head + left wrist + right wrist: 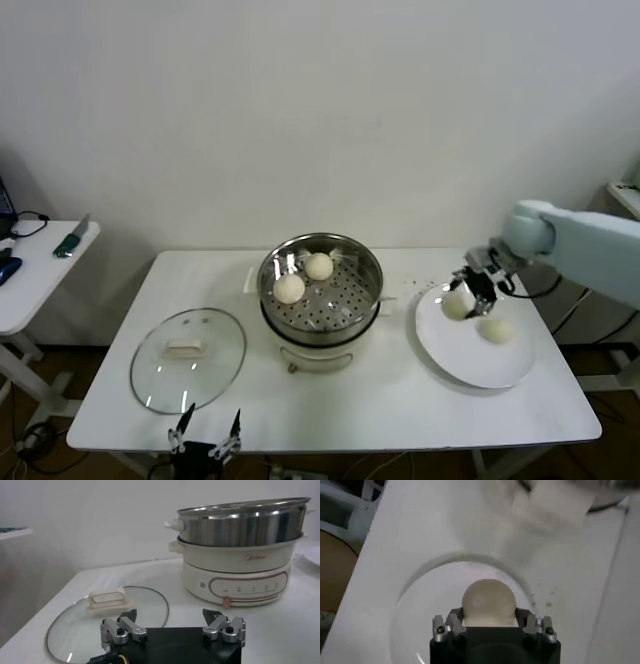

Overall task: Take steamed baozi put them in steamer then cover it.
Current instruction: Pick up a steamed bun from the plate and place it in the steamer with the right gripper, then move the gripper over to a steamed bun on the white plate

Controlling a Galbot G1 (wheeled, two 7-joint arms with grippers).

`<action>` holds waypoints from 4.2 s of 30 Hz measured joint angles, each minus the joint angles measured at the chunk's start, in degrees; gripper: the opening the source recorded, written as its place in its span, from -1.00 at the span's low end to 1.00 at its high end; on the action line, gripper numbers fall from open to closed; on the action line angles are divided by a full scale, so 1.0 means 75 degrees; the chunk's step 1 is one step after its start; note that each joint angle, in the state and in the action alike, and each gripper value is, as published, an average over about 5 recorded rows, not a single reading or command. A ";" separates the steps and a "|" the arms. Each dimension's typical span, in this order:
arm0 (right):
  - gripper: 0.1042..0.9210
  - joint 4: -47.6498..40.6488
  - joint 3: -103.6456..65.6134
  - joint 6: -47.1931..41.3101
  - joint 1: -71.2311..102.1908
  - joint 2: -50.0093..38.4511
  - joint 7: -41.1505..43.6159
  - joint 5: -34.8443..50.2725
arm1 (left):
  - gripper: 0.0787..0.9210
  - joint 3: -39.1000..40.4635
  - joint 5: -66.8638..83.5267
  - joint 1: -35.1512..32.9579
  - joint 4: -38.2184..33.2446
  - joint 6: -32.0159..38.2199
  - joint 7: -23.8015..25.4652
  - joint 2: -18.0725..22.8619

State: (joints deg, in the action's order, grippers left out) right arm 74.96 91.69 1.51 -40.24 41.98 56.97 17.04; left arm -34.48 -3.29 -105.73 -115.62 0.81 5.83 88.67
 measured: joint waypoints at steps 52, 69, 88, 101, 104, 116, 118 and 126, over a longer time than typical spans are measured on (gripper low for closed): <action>0.47 0.0068 -0.0072 0.2745 0.0262 0.4467 -0.1142 -0.2780 | 0.77 -0.0092 0.0029 -0.0039 0.0052 0.0052 -0.0018 0.0008; 0.76 -0.0053 -0.0114 0.2891 -0.0025 0.4229 -0.0804 -0.2119 | 0.77 -0.0082 0.0020 -0.0080 0.0007 0.0047 -0.0017 0.0008; 0.76 -0.0490 0.1214 0.0837 -0.1597 0.1755 0.0184 0.0882 | 0.77 0.0003 -0.0008 -0.0061 -0.0047 0.0036 -0.0005 0.0015; 0.76 -0.1138 0.0384 -0.0241 -0.0084 -0.0164 0.0215 0.0184 | 0.77 0.0027 -0.0007 -0.0074 -0.0133 0.0024 0.0027 0.0123; 0.76 -0.1348 0.0013 -0.0302 0.0414 -0.0334 0.0219 -0.0074 | 0.77 0.0031 -0.0018 -0.0091 -0.0113 0.0025 0.0028 0.0162; 0.76 -0.2411 -0.1381 -0.0239 0.2147 -0.0344 0.0173 -0.0958 | 0.77 -0.0021 -0.0067 -0.0225 -0.0089 0.0054 0.0023 0.0227; 0.76 -0.2579 -0.1599 -0.0209 0.2395 -0.0280 0.0143 -0.1063 | 0.77 -0.0024 -0.0074 -0.0235 -0.0089 0.0056 0.0021 0.0237; 0.76 -0.3130 -0.2327 -0.0094 0.3218 -0.0036 0.0094 -0.1419 | 0.77 -0.0036 -0.0099 -0.0273 -0.0110 0.0057 0.0021 0.0262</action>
State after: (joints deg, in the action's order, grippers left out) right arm 51.48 74.24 0.81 -16.10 41.71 57.67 6.40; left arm -34.74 -4.04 -107.77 -116.45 1.23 5.99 90.63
